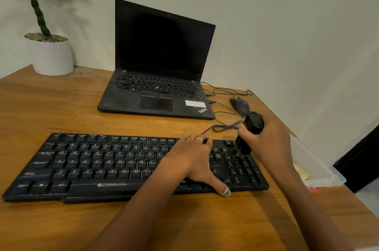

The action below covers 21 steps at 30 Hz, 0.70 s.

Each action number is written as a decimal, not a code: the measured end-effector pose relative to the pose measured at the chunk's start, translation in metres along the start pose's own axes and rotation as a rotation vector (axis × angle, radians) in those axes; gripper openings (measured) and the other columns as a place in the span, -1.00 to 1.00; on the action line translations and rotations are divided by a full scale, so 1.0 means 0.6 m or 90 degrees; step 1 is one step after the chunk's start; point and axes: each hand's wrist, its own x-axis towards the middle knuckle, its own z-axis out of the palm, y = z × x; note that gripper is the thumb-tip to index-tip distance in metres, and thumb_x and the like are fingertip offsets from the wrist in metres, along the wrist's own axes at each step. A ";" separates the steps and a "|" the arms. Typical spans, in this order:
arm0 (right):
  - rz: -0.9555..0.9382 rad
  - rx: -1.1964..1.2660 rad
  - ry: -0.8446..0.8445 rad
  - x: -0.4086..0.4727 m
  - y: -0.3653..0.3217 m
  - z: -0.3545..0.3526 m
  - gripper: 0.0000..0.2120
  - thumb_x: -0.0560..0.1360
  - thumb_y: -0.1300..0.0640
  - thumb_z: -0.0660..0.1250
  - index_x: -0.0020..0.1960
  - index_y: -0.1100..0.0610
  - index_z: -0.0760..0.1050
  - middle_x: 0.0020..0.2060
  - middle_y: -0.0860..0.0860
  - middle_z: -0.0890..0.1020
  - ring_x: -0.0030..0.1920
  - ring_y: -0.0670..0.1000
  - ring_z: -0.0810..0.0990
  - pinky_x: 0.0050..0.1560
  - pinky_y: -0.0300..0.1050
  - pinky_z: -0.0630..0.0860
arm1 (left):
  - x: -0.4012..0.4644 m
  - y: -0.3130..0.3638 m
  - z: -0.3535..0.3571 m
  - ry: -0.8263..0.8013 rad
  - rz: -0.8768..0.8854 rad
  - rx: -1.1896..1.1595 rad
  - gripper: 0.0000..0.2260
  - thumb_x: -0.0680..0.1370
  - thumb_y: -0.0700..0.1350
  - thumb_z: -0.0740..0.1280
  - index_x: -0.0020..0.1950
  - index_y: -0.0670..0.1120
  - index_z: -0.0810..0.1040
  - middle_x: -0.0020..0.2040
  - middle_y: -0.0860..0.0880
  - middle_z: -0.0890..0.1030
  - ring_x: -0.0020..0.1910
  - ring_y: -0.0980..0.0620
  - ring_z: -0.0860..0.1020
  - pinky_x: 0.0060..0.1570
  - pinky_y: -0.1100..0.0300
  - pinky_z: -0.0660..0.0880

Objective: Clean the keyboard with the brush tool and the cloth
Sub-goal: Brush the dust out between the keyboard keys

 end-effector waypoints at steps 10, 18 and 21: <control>-0.008 0.049 -0.030 0.000 -0.002 0.004 -0.85 0.42 -0.03 0.39 -0.20 0.01 0.47 -0.35 -0.12 0.54 -0.30 -0.13 0.50 -0.37 -0.19 0.43 | 0.000 -0.001 0.002 -0.004 0.001 0.005 0.14 0.29 0.48 0.34 0.60 -0.11 -0.12 0.60 -0.09 -0.05 0.56 -0.11 -0.08 0.51 -0.06 -0.15; 0.057 0.142 -0.107 0.011 0.006 0.000 -0.81 0.41 -0.02 0.40 -0.14 0.10 0.53 -0.27 0.02 0.64 -0.23 0.00 0.62 -0.28 -0.01 0.61 | 0.001 -0.001 0.001 -0.008 0.001 0.008 0.15 0.29 0.48 0.33 0.60 -0.12 -0.13 0.60 -0.10 -0.02 0.56 -0.12 -0.06 0.52 -0.07 -0.14; 0.060 0.118 -0.096 0.011 0.009 -0.001 -0.80 0.41 -0.02 0.40 -0.10 0.10 0.53 -0.26 -0.01 0.62 -0.23 -0.03 0.60 -0.26 -0.04 0.59 | 0.003 -0.002 0.002 -0.005 0.003 0.007 0.15 0.29 0.49 0.33 0.60 -0.12 -0.12 0.60 -0.09 -0.02 0.56 -0.12 -0.05 0.51 -0.08 -0.15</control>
